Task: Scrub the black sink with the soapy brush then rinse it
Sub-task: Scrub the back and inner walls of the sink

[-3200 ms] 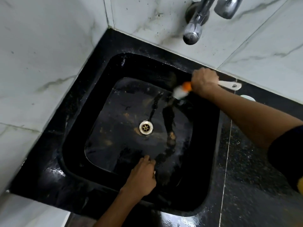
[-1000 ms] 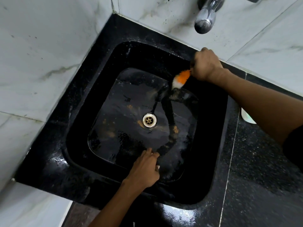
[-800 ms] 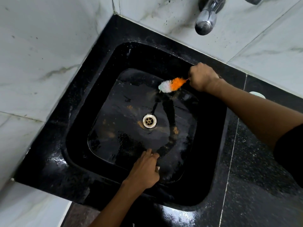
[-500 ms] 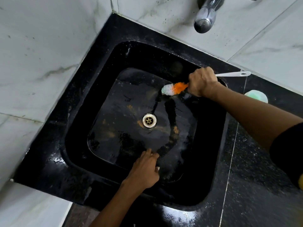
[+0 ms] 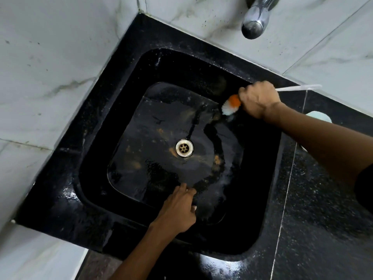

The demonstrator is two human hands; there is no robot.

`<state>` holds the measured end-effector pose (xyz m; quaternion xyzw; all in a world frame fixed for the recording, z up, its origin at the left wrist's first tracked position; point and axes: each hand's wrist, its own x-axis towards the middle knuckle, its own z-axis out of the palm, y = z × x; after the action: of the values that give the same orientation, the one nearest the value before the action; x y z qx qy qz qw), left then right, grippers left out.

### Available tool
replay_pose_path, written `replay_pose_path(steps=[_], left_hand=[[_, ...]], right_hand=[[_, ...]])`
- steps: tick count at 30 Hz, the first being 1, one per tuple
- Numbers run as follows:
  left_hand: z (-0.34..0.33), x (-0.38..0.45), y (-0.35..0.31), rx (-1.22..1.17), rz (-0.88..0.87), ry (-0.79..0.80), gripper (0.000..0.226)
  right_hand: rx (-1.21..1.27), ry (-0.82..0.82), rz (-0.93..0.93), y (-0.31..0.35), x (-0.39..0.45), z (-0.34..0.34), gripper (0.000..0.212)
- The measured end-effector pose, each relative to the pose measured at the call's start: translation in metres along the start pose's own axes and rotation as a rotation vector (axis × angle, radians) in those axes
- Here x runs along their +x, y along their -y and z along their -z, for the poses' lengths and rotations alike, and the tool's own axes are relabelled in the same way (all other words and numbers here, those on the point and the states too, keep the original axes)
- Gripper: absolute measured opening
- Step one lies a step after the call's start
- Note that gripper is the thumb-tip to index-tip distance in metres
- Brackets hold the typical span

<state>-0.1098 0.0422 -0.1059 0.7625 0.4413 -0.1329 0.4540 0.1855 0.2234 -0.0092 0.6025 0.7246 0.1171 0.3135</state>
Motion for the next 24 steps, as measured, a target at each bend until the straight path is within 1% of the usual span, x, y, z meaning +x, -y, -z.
replay_pose_path(steps=[1,4,5,7,11,12,14,17,19,20,21,24], left_hand=[[0.000,0.000,0.000,0.002,0.001,0.001,0.047],[0.000,0.001,0.000,0.010,0.002,0.016,0.049],[0.000,0.001,0.000,0.012,0.001,0.022,0.049],[0.000,0.001,0.000,0.010,-0.002,0.023,0.049],[-0.002,0.000,0.000,0.014,-0.008,0.002,0.049],[-0.002,0.000,0.000,0.015,-0.011,0.002,0.049],[-0.002,0.001,0.000,0.014,-0.015,0.000,0.049],[-0.002,0.001,0.000,0.008,-0.012,0.004,0.050],[-0.002,0.001,0.001,0.010,-0.010,0.009,0.049],[-0.001,0.001,0.001,0.012,-0.012,0.010,0.049],[-0.001,0.001,0.001,0.013,-0.014,0.011,0.050],[-0.002,0.001,0.001,0.014,-0.016,0.004,0.051]], right_hand=[[0.002,-0.020,0.021,0.003,0.002,0.004,0.019],[-0.001,-0.103,-0.050,-0.001,0.016,0.020,0.019],[-0.007,-0.108,-0.072,-0.004,0.018,0.024,0.020],[-0.034,-0.051,-0.101,-0.008,0.015,0.027,0.020],[-0.172,0.194,-0.179,-0.018,-0.010,0.014,0.021],[-0.182,0.221,-0.215,-0.021,-0.014,0.012,0.022],[-0.165,0.159,-0.226,-0.021,-0.014,0.013,0.021],[-0.113,0.035,-0.134,-0.011,-0.006,0.025,0.022],[-0.054,0.017,-0.127,-0.006,-0.003,0.028,0.023],[-0.047,0.032,-0.158,-0.006,-0.003,0.029,0.021],[-0.061,0.082,-0.193,-0.007,-0.005,0.028,0.019],[-0.178,0.352,-0.250,-0.011,-0.015,0.024,0.026]])
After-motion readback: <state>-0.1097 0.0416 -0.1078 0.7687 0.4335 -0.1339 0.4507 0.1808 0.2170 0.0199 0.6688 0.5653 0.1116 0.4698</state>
